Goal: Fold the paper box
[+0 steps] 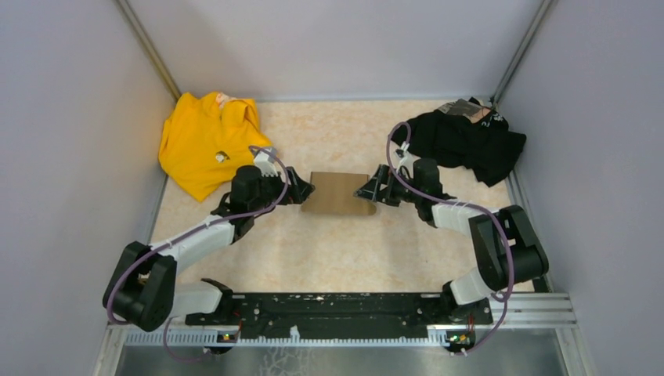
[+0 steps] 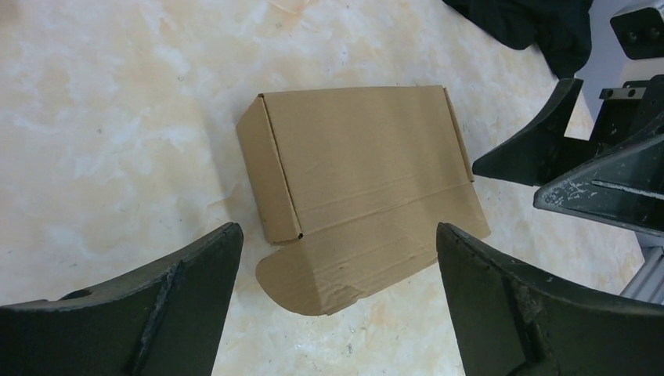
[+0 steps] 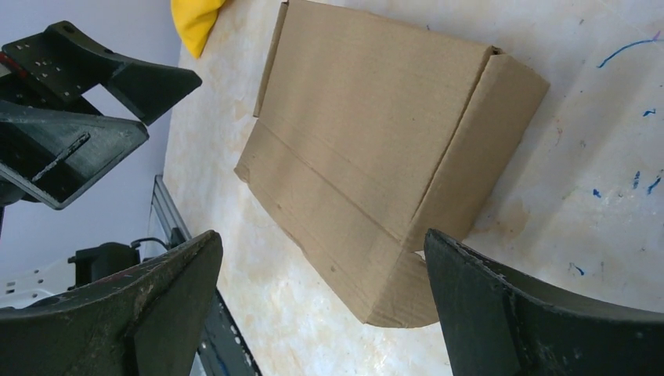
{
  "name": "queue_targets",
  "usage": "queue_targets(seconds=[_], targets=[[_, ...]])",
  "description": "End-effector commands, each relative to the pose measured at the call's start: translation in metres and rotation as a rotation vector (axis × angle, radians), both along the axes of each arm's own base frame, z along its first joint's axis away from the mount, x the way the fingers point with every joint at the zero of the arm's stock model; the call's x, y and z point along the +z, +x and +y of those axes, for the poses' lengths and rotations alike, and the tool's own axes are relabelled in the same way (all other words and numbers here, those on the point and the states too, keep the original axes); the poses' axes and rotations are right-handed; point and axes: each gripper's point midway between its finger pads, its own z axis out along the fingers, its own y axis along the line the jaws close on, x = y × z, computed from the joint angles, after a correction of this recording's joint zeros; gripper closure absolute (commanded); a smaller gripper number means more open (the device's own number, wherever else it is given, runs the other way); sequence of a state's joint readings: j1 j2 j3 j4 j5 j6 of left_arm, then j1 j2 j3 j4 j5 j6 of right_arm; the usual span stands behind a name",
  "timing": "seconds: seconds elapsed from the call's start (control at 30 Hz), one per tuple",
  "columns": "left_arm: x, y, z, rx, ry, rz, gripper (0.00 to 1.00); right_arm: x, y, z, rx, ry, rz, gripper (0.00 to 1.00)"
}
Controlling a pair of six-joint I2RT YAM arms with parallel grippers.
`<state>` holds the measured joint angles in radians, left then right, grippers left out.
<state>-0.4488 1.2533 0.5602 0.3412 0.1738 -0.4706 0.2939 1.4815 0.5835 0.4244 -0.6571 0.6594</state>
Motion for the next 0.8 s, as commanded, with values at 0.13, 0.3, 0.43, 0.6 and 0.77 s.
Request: queue_targets(seconds=[0.13, 0.3, 0.43, 0.6, 0.77], targets=[[-0.008, 0.000, -0.011, -0.068, -0.046, -0.007, 0.01, 0.013, 0.020, 0.004, -0.002, 0.000, -0.074, 0.01], [-0.021, -0.001, -0.019, -0.097, -0.060, 0.029, 0.01, 0.008, 0.022, 0.006, 0.004, 0.004, -0.068, 0.01], [-0.029, 0.000, -0.022, -0.111, -0.069, 0.051, 0.01, 0.008, 0.024, 0.007, 0.006, 0.010, -0.069, 0.01], [-0.033, 0.002, -0.028, -0.127, -0.082, 0.063, 0.01, 0.005, 0.028, 0.010, 0.019, 0.017, -0.061, 0.01], [-0.036, 0.002, -0.034, -0.153, -0.098, 0.083, 0.01, 0.003, 0.031, 0.011, 0.018, 0.018, -0.063, 0.02]])
